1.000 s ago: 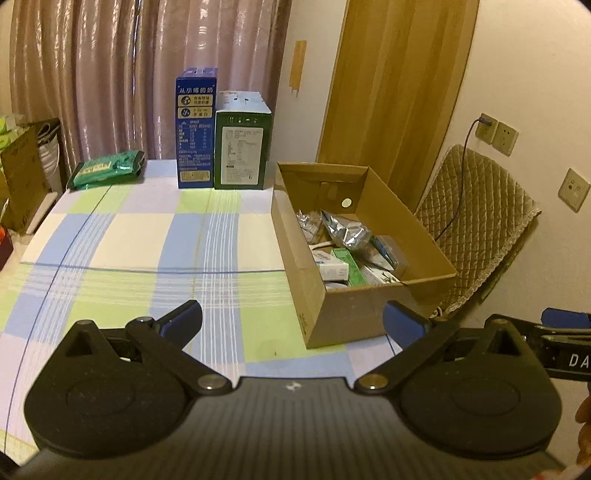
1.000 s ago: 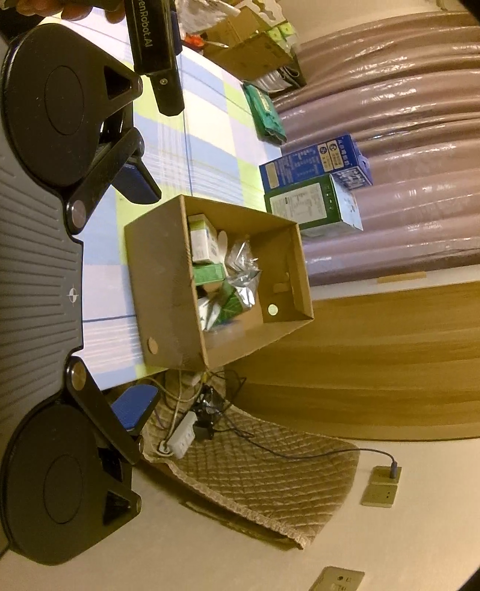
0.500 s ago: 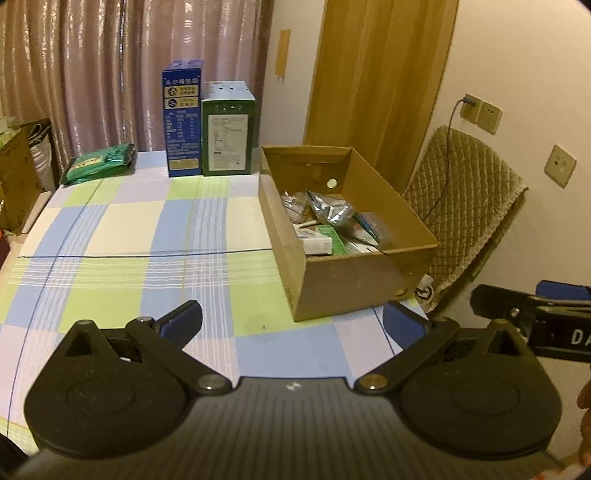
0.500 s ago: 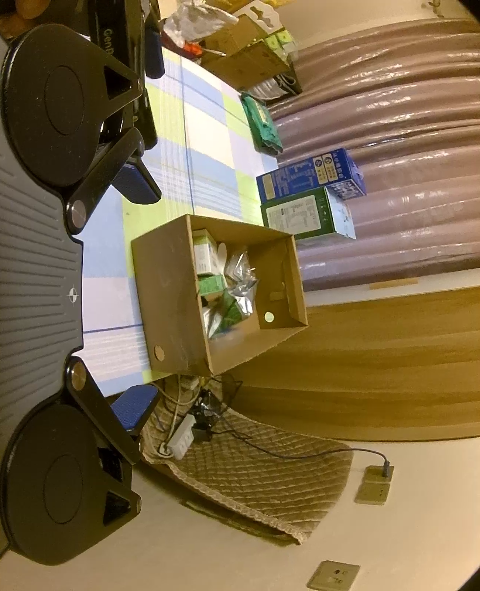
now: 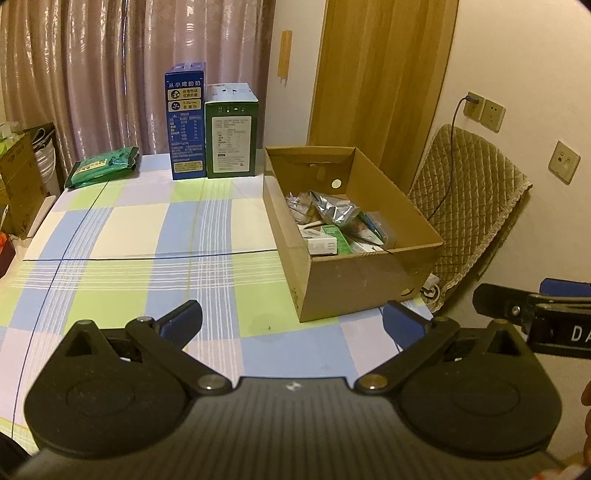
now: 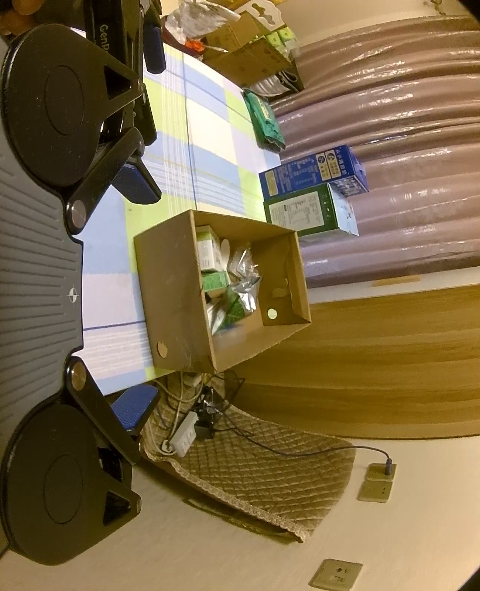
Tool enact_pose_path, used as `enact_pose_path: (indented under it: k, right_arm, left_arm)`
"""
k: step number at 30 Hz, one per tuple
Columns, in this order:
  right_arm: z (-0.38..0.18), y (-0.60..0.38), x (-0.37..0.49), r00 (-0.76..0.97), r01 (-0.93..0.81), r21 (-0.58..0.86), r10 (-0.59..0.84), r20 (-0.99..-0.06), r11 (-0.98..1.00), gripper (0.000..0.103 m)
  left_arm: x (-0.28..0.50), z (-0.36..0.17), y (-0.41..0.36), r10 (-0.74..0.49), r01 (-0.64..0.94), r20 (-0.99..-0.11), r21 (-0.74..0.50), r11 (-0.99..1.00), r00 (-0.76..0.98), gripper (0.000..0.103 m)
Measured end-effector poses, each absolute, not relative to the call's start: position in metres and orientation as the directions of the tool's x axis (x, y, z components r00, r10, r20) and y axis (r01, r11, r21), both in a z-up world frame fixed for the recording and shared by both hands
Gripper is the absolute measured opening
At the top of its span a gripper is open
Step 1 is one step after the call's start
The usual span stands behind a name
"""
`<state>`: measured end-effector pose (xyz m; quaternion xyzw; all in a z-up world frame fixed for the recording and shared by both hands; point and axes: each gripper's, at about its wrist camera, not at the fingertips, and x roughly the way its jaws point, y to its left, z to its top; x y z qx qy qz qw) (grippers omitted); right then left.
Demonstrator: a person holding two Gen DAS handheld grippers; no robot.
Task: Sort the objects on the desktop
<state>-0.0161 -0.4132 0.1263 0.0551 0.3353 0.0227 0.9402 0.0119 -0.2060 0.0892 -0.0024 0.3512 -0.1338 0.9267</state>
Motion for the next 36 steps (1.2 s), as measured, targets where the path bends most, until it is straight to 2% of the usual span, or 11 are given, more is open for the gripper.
enact_pose_path:
  k: [36]
  right_arm:
    - [0.1233,-0.4054,-0.0142,0.772,-0.013,0.084,0.063,-0.632,0.996,0.101]
  left_arm:
    - [0.0103,0.0897,-0.2022,-0.250,0.255,-0.633,-0.086,0.963,0.733,0.102]
